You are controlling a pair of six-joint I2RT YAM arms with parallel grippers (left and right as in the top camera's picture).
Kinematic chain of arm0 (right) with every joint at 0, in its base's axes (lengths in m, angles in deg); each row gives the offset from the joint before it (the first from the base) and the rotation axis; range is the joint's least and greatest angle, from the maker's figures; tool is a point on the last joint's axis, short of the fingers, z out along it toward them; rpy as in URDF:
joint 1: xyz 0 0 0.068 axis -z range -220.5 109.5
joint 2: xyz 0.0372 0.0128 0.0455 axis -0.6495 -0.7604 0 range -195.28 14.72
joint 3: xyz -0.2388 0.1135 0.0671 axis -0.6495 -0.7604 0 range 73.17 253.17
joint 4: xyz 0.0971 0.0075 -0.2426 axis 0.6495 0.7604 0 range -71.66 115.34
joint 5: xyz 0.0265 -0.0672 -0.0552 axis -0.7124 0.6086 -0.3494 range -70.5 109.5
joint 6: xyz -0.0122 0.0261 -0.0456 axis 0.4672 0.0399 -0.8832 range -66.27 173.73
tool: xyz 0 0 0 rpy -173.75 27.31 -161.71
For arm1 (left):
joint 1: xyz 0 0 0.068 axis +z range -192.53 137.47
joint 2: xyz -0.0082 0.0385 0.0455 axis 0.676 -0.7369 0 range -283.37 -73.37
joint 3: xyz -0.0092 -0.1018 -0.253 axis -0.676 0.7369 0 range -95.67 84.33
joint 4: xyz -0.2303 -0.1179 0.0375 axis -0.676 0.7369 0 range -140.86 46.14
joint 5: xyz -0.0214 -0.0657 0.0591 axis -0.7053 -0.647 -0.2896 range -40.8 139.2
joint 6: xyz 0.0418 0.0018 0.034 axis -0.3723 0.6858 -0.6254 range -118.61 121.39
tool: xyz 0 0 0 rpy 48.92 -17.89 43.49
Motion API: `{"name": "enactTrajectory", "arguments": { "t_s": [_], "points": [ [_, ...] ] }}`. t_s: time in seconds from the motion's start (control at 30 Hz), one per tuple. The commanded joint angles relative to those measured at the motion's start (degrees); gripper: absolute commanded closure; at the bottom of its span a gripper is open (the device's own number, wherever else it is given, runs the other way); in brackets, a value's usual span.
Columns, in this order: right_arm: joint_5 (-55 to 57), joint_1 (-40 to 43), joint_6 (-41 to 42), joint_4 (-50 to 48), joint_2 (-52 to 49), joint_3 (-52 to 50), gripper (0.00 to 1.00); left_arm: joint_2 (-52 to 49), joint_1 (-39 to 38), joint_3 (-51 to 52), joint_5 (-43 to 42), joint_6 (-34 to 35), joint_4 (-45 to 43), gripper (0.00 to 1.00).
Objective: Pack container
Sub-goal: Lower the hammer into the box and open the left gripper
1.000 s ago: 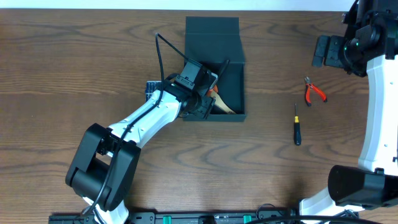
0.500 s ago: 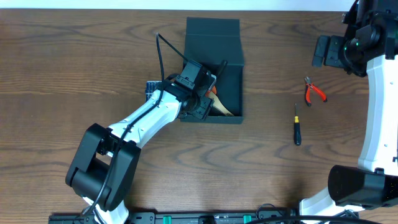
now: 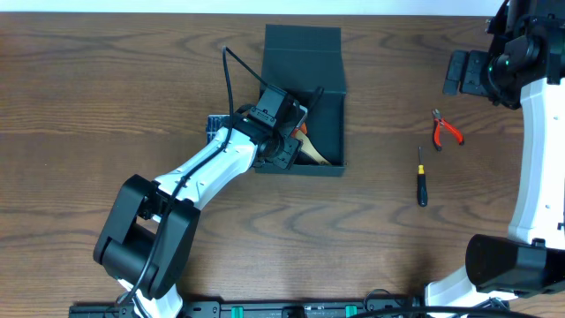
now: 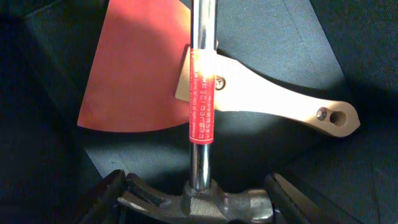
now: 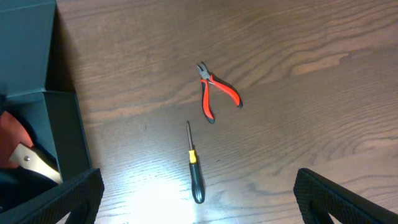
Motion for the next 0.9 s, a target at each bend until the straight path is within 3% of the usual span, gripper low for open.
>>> {"name": "enactTrajectory", "arguments": {
  "t_s": [0.0,0.47,0.87],
  "points": [
    [-0.2,-0.1,0.6,0.1,0.5,0.5,0.01,-0.9,0.0,-0.9,0.3,-2.2,0.1,0.5],
    [-0.2,-0.1,0.6,0.1,0.5,0.5,0.01,-0.9,0.0,-1.8,0.3,-8.3,1.3,0.49],
    [-0.2,-0.1,0.6,0.1,0.5,0.5,0.01,-0.9,0.0,-1.9,0.4,-8.7,2.9,0.49]
  ]
}}
